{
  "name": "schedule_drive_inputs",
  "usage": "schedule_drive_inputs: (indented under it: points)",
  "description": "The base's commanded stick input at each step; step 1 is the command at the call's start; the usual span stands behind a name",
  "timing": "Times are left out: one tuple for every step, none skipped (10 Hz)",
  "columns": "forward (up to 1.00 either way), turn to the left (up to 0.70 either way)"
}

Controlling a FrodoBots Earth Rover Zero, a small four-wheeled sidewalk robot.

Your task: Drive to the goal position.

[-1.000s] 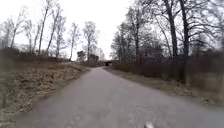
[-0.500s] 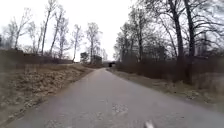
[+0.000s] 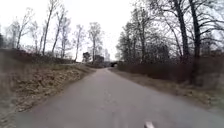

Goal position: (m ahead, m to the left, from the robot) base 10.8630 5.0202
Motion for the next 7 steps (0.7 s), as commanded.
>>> schedule_drive_inputs:
  points:
    - [0.70, 0.00]
    - [0.70, 0.00]
    - [0.70, 0.00]
    - [0.70, 0.00]
    - [0.70, 0.00]
    - [0.70, 0.00]
    - [0.70, 0.00]
